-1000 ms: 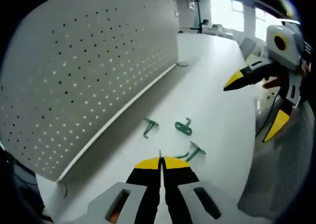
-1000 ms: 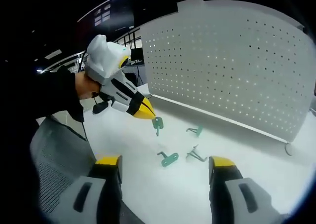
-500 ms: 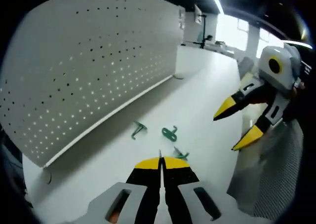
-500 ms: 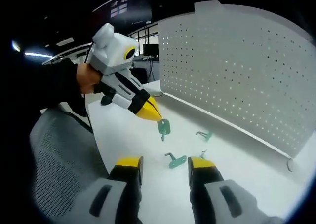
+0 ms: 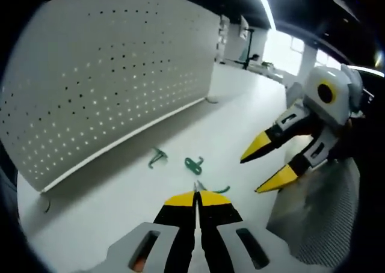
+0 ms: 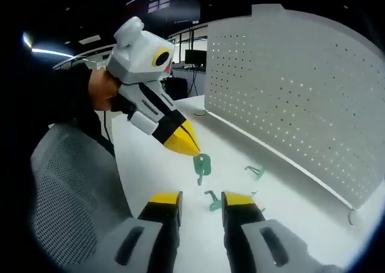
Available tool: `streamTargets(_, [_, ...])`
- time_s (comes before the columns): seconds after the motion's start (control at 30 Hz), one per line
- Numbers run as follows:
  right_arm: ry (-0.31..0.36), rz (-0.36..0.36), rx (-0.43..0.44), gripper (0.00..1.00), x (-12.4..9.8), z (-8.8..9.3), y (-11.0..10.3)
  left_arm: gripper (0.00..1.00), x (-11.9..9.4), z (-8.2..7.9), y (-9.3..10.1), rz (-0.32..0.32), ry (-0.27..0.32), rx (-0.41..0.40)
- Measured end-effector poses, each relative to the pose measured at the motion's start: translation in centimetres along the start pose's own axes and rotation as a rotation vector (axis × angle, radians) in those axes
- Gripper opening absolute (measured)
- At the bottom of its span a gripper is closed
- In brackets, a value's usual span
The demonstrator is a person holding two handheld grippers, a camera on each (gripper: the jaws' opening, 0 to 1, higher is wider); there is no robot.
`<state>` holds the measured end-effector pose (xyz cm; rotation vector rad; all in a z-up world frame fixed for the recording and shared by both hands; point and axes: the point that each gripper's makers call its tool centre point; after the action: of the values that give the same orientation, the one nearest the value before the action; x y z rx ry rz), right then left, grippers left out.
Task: Insert the hook assembly into the mounting plate slot until the hook locks in place.
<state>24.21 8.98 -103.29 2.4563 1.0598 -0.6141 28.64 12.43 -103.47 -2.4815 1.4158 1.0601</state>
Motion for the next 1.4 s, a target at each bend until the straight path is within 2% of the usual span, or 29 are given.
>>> streamTargets(0.6, [-0.019,-0.073,-0.069,0.14,2.8,-0.7,-0.9,0.01,-0.9,0.3,0.6,0.042,0.049,-0.100])
streamTargets(1.1, [-0.038,-0.090,-0.086,0.04,3.2,-0.2,-0.9,0.01,-0.8,0.4,1.1,0.063,0.047,-0.123])
streamTargets(1.4, [-0.046,-0.088,-0.053,0.01,3.0,-0.1,-0.8,0.01,-0.8,0.7,1.2,0.064,0.042,-0.131])
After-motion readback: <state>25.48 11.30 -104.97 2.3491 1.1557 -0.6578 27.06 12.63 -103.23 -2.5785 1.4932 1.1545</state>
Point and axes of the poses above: the point that each gripper's makers call its tool centre point, and the gripper's own axes: x roughly forward along the fingers, y roughly to its right, z roughly out of its underside, and after that the axes turned 9 degrees about -x, right-handed
